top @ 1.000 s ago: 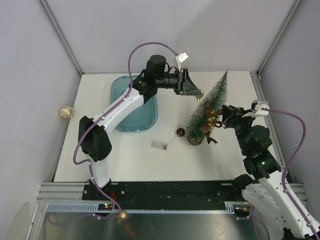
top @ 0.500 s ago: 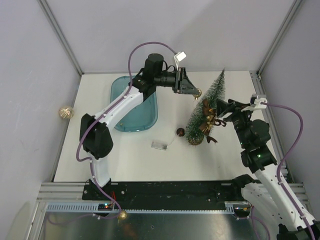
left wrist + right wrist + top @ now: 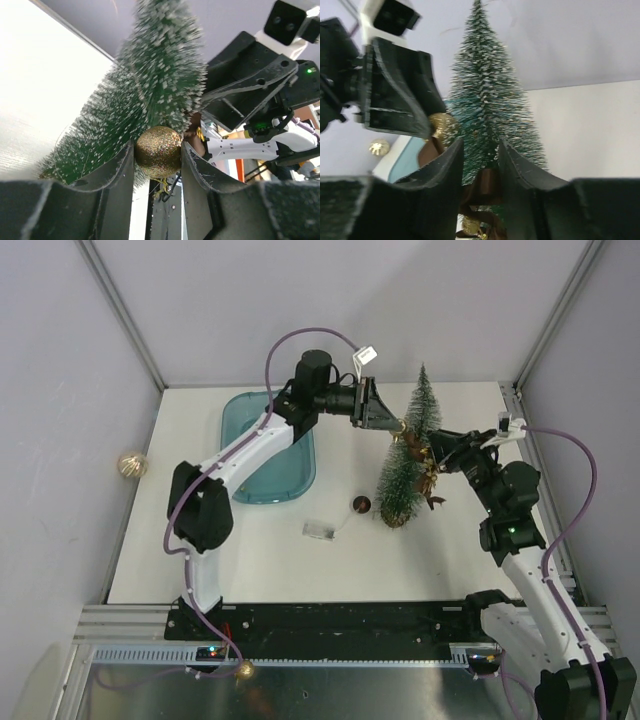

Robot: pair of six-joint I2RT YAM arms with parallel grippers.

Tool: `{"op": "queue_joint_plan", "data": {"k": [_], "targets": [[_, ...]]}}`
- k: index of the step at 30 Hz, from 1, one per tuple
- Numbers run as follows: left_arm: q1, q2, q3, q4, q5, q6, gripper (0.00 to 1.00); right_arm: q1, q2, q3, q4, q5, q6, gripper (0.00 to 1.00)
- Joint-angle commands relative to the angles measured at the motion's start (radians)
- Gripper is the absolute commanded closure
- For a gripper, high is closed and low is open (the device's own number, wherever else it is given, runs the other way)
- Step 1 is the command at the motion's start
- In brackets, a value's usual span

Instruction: Decorate the small christmas tree

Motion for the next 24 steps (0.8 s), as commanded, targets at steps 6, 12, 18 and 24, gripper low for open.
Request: {"op": "queue_joint_plan", "data": {"k": [6,12,18,24], "targets": [[0.003,0.044,0.018,0.13,0.05,-0.061,0.83,-0.018,0.009,0.023,0.029,-0.143,0.046,0.81],[0.018,0.023,-0.023,0.197,0.051,-0.091,0.82,-0.018,-0.006,0.023,-0.027,-0.148,0.026,0.89],[0.034,-0.006,-0.051,0.226,0.058,-0.113,0.82,-0.018,-0.018,0.018,-0.051,-0.158,0.008,0.92],[0.037,-0.027,-0.108,0.251,0.056,-0.13,0.79,-0.011,-0.032,0.011,-0.065,-0.16,-0.006,0.94]]}}
